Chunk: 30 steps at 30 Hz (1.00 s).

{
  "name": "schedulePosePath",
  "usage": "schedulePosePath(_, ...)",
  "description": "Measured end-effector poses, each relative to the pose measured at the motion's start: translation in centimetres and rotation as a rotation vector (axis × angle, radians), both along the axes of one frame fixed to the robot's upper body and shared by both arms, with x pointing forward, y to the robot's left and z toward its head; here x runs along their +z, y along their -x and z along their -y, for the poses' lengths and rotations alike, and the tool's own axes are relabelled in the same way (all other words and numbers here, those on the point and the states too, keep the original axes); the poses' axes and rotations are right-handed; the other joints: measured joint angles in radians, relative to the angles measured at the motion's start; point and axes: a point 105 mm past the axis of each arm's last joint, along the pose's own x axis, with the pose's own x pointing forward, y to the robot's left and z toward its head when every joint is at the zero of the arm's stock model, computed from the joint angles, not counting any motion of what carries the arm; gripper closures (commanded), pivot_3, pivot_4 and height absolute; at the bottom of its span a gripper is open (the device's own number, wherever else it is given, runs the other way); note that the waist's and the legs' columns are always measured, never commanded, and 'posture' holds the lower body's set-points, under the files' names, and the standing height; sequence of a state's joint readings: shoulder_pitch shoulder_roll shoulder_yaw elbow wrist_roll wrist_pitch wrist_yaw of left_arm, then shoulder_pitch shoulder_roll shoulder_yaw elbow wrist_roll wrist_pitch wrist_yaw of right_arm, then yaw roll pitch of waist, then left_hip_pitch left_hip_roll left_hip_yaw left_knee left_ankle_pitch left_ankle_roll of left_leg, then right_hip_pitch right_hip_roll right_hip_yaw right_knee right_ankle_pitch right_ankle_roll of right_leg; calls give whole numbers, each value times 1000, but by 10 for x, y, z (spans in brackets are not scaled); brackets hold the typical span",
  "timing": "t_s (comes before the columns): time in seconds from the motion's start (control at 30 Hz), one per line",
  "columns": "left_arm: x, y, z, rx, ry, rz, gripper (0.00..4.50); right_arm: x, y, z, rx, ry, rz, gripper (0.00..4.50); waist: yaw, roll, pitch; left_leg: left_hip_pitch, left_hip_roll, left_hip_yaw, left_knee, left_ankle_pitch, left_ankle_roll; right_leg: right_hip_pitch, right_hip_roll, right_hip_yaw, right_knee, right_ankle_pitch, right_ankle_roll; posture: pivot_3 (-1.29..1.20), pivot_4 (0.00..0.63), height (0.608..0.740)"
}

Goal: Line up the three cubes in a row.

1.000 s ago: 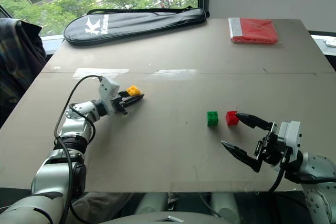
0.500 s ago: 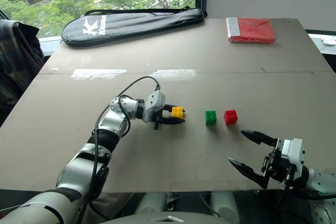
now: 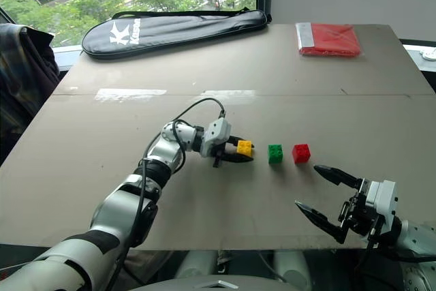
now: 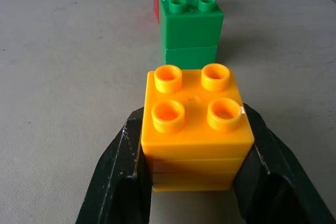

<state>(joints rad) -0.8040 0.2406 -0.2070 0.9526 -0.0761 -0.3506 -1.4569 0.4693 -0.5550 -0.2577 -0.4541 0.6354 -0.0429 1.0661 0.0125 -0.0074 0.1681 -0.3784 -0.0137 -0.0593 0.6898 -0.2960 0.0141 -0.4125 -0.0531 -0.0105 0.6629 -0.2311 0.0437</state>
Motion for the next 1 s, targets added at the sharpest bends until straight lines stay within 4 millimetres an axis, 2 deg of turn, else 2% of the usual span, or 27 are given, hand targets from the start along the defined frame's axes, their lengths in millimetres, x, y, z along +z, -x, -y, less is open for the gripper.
schedulePosePath(0.5,-3,7,3,-10,14,-14,3152,2,-4,1,-6,5,27,0,-1,0,0,0,0,0,0,0,0,0,0,0,0,0,0,0,150,700)
schedulePosePath(0.53,-3,8,3,-12,16,-13,2352,1,-5,1,-6,5,30,0,0,0,0,0,0,0,0,0,0,0,0,0,0,0,0,0,150,700)
schedulePosePath(0.63,-3,9,3,-11,17,-14,1484,1,-6,1,-5,6,34,0,0,0,0,0,0,0,0,0,0,0,0,0,0,0,0,0,150,700)
schedulePosePath(0.73,-3,9,4,-4,17,-11,27,0,-7,2,-6,9,32,0,0,0,0,0,0,0,0,0,0,0,0,0,0,0,0,0,150,700)
schedulePosePath(1.0,-3,6,0,27,12,15,27,1,-8,0,6,8,47,0,-1,1,-1,2,0,0,0,0,0,1,0,0,1,0,0,0,150,700)
